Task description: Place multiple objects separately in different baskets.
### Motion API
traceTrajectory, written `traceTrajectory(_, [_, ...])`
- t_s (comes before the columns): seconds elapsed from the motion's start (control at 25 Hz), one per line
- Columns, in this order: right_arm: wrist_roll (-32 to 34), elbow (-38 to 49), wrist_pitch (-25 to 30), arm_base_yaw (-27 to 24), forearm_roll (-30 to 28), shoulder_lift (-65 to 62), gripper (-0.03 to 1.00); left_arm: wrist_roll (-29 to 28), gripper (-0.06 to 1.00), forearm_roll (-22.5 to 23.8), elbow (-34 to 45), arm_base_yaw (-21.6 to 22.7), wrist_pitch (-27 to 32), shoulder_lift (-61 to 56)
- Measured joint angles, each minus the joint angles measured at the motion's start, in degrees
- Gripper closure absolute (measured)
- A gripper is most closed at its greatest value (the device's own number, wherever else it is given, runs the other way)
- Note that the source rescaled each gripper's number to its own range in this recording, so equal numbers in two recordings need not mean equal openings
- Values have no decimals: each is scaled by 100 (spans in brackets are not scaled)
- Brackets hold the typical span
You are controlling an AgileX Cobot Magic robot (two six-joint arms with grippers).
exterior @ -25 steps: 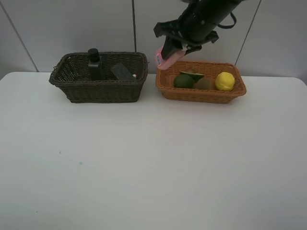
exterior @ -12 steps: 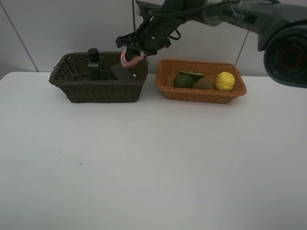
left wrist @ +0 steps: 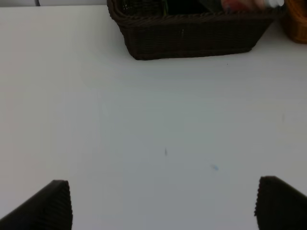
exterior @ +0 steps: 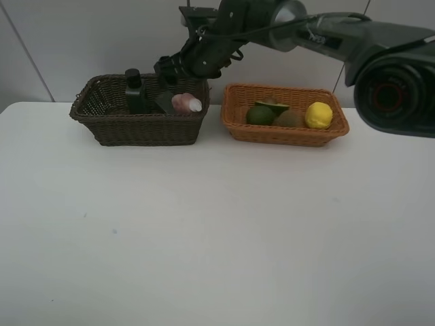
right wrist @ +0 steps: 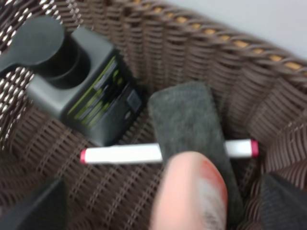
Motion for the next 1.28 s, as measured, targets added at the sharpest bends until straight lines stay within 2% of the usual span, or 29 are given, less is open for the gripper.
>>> traceTrajectory(0.12, [6,0,331,6,-30,-61,-1,0,-6,0,0,0,0,0])
traceTrajectory(0.36, [91,6,1381,-133,-247,-700,-3,0,-6,0,0,0,0,0])
traceTrajectory(0.52, [314,-41,2300,-501,-700,-1134,-3,0,-6,0,0,0,0,0])
traceTrajectory(0.64, [514,-41,2837,-979,-1072,-1247,-3,0,-6,0,0,0,0,0])
traceTrajectory(0.84, [701,-41,2958,-2126,-1058,-1306,-3,0,-6,0,0,0,0,0])
traceTrajectory(0.96, [782,66,2958,-2819,-772,-1483,-3,0,-6,0,0,0,0,0])
traceTrajectory(1.08, [828,604,2956,-3323,-599,-1899,-3,0,-6,0,0,0,0,0])
traceTrajectory(1.28, [863,2169,2956,-3833,-903,-2842,-3,0,-6,0,0,0,0,0])
